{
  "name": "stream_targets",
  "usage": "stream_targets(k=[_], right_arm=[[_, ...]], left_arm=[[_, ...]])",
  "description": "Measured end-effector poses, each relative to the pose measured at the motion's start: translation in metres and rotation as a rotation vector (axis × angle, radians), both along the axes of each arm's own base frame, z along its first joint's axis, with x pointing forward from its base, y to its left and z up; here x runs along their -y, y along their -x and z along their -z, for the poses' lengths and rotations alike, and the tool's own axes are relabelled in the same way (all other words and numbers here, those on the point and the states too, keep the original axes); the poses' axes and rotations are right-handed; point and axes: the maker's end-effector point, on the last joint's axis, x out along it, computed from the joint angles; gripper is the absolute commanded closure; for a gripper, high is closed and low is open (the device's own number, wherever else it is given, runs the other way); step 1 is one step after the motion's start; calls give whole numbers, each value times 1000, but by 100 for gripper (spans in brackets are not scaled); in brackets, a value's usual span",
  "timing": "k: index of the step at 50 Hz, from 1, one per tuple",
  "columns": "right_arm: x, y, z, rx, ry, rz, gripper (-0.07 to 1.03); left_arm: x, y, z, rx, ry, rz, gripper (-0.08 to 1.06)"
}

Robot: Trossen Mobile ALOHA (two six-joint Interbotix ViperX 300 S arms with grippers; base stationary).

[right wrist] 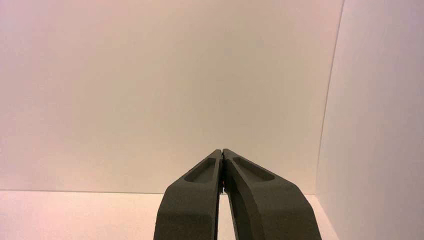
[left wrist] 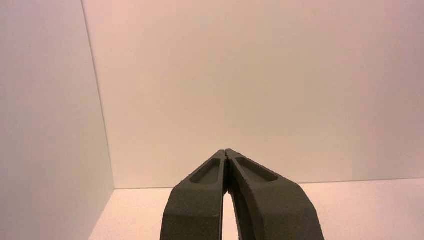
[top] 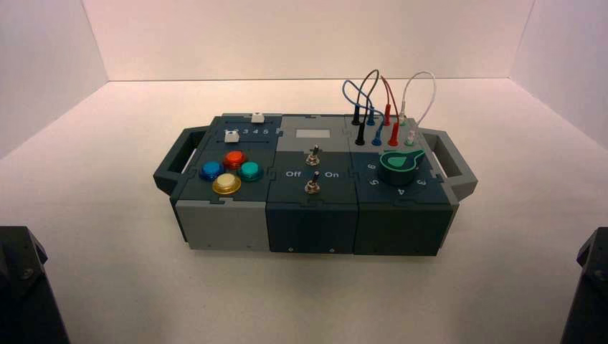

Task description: Pull the black wire.

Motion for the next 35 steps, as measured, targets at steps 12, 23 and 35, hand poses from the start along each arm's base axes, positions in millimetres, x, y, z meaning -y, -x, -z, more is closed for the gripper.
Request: stream_targets(k=[12, 23, 35], right_arm=[[0, 2, -4, 15, -2, 0, 99], [0, 3, -3, 10, -16, -2, 99], [-23, 4, 16, -84, -43, -91, 99]], left_arm=[[0, 0, 0, 0, -2, -2, 100], [3, 0, 2, -9, -1, 14, 101], [29, 2, 16, -88, 18, 113, 101]])
